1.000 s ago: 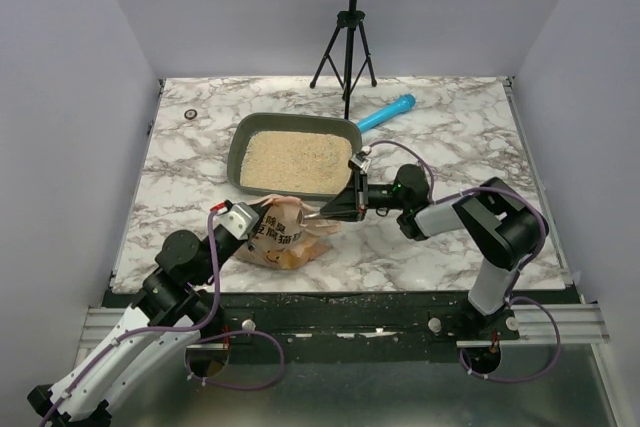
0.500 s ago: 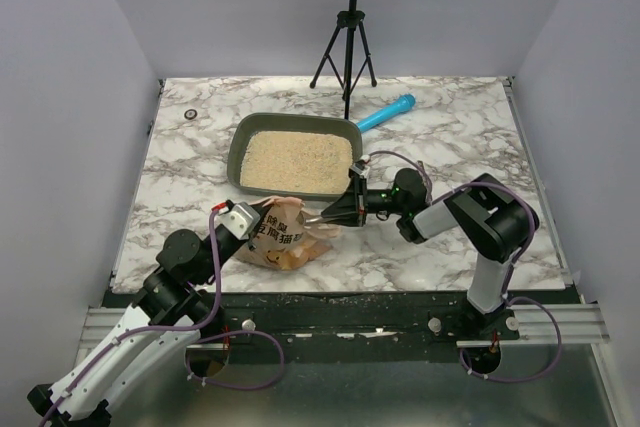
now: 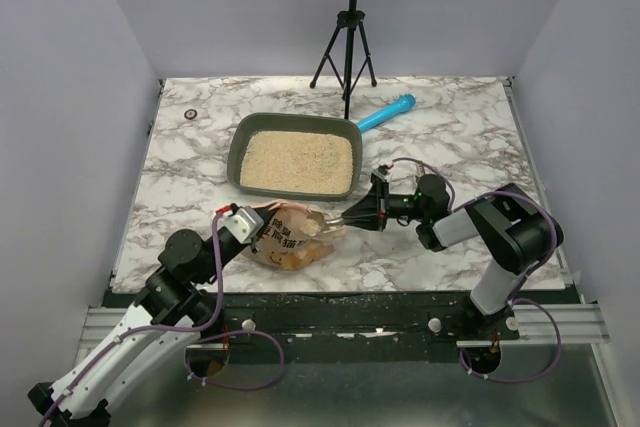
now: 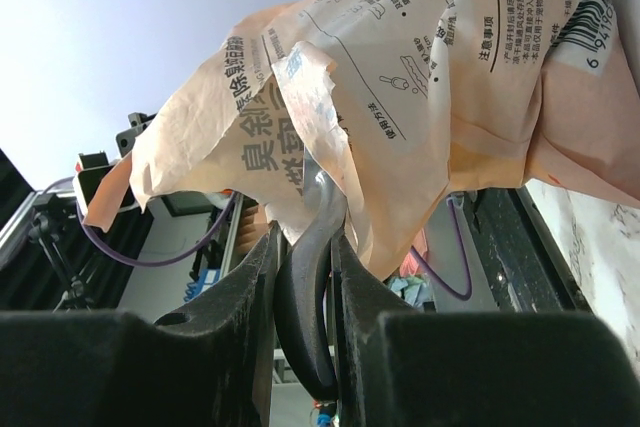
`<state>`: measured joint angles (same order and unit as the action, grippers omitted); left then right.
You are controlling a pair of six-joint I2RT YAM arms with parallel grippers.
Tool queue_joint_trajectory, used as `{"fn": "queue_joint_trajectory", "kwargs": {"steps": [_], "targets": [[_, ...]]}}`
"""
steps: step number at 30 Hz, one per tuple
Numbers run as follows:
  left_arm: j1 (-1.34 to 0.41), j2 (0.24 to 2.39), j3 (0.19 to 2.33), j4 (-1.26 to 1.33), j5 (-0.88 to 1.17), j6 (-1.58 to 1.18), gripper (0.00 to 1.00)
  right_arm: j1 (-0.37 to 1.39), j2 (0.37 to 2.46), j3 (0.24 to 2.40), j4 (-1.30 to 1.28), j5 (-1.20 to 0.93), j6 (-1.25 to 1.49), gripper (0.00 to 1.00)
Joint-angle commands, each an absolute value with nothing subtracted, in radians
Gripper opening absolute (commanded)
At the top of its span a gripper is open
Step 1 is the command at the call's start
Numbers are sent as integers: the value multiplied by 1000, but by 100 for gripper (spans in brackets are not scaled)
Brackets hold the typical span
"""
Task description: Fill the litter box with clean litter
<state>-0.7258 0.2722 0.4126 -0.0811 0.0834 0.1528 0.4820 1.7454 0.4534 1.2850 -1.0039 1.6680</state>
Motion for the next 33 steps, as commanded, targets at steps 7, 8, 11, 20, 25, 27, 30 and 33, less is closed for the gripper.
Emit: {"fn": "queue_joint_trajectory", "kwargs": {"steps": [7,8,11,20,25,27,30,33], "targets": [[-732,373,397,54,199,109,0,394,1646,390,1675,-1023,1707,1],[-735,392,400,55,198,107,0,393,1635,391,1671,-1026,1707,1],[-758,452,413,55,187,109,0,391,1606,394,1637,-1035,1701,1],[-827,540,434,58,134,127,0,374,1433,431,1295,-1066,1537,0],[-841,514,426,61,112,140,0,347,1307,448,1001,-1074,1398,0],[-847,503,422,57,95,146,0,331,1263,442,941,-1077,1370,0],[-856,485,422,49,69,153,0,321,1227,422,888,-1083,1355,0],[-857,471,420,45,35,158,0,319,1195,387,877,-1077,1356,0]]}}
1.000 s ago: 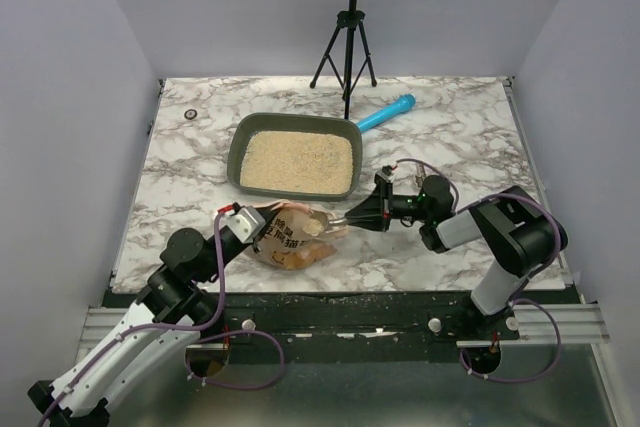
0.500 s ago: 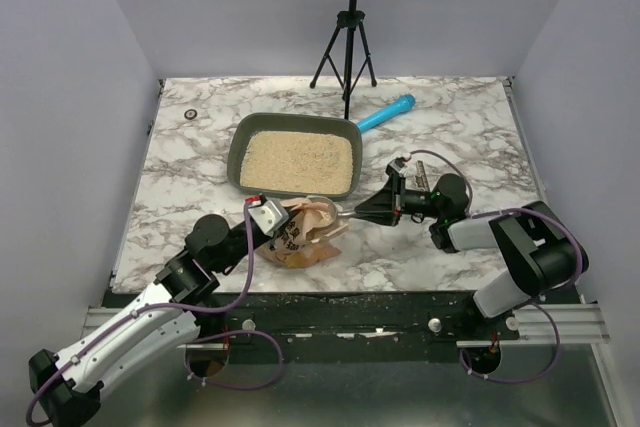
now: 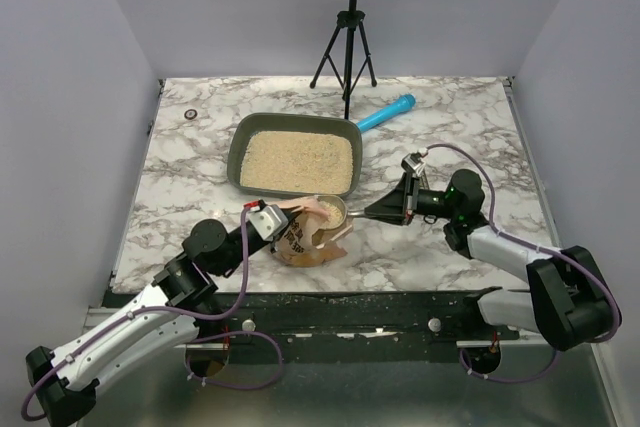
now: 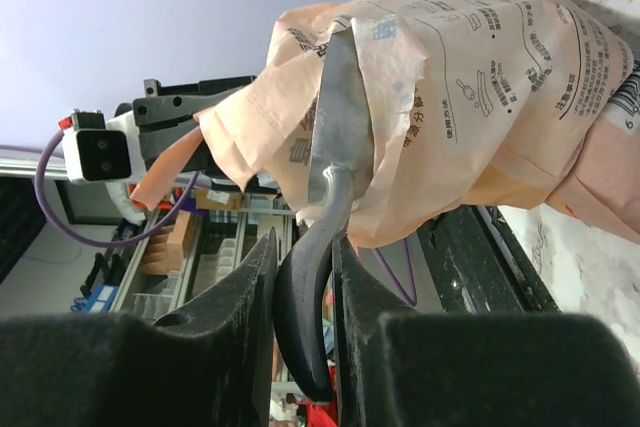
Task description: Fill the litter box with clean litter
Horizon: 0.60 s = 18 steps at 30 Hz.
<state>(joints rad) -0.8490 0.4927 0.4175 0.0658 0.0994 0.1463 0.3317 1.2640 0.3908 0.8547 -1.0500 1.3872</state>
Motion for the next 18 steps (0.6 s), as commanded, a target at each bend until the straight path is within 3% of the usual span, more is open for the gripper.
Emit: {"fn": "queue_joint_trajectory", "kwargs": {"steps": [1,18], "targets": [[-857,462,420,44,25,161,0,319,1187,371,877,-1074,1358,1],[-857,377,445,-33,-167,213,0,275,1008,138,867,-1037,1382,0]]}}
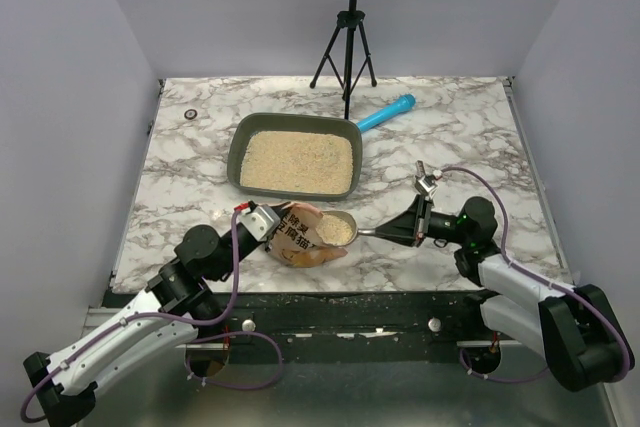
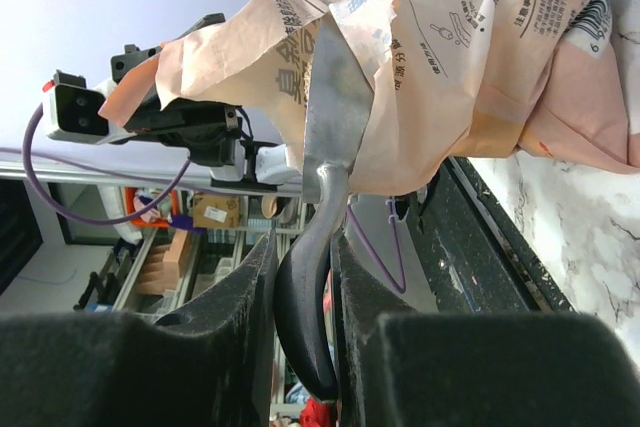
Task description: Fill the litter box with clean litter
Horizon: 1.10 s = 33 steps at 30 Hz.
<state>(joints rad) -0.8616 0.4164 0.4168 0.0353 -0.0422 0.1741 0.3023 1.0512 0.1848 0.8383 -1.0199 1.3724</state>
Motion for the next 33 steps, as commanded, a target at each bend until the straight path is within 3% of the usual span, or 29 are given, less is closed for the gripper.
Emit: {"fn": "queue_joint_trajectory", "kwargs": {"steps": [1,12,23,27,33], "targets": [[-857,365,457,-55,-179,228,0,273,999,130,859,-1035,1378,0],[-857,298,699,-279,-340,412,0,285,1069,159,853,-988,1333,1],[-857,348,859,-367,-456,581,0,535,1374,279,1179,-789,1430,0],[-857,370,864,-417,-391,520,0,577,1491,302,1334,-765,1482,1],[-857,428,738,-379,-119,336,0,575,1512,319,1243,-791,1408,0]]}}
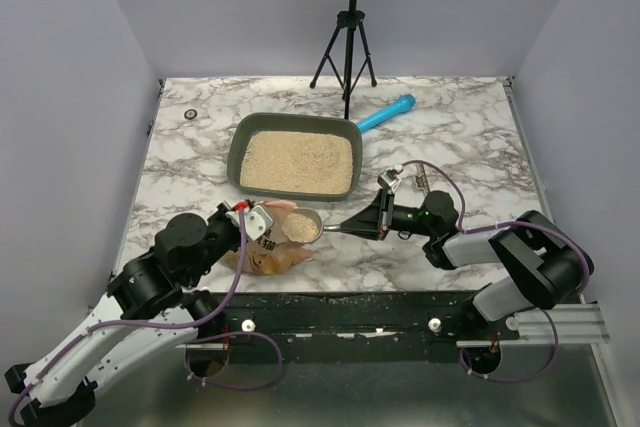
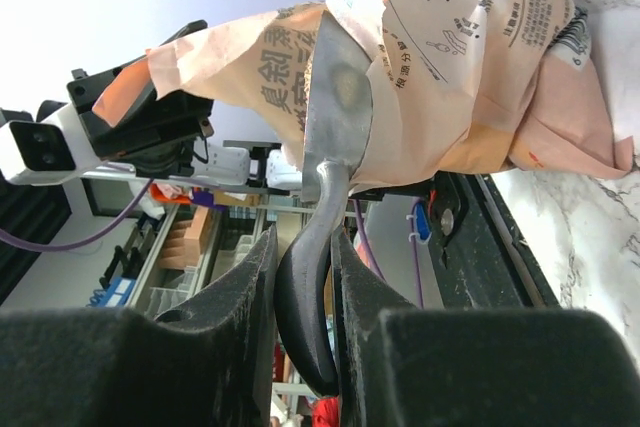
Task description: Fill the litter box with clean litter
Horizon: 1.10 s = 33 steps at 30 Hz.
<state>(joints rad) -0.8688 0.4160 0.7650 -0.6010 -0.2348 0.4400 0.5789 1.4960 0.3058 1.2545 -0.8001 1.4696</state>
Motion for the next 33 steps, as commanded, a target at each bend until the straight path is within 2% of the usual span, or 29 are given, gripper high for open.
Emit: {"fn": "queue_joint_trajectory", "kwargs": {"steps": [1,9,16,33], "targets": [[-857,436,712,-350,-82,303,0,575,1516,318,1236,-798,1402,0],[-867,592,618,-199,95,121,0,539,1551,273,1241,-839,1373,0],[-908,600,555,-112,115,101,0,445,1526,216,1252,-916,1364,0],[-910,537,517,-91,-46,120,0,313,1315,69,1229,-1002,1400,1]]}}
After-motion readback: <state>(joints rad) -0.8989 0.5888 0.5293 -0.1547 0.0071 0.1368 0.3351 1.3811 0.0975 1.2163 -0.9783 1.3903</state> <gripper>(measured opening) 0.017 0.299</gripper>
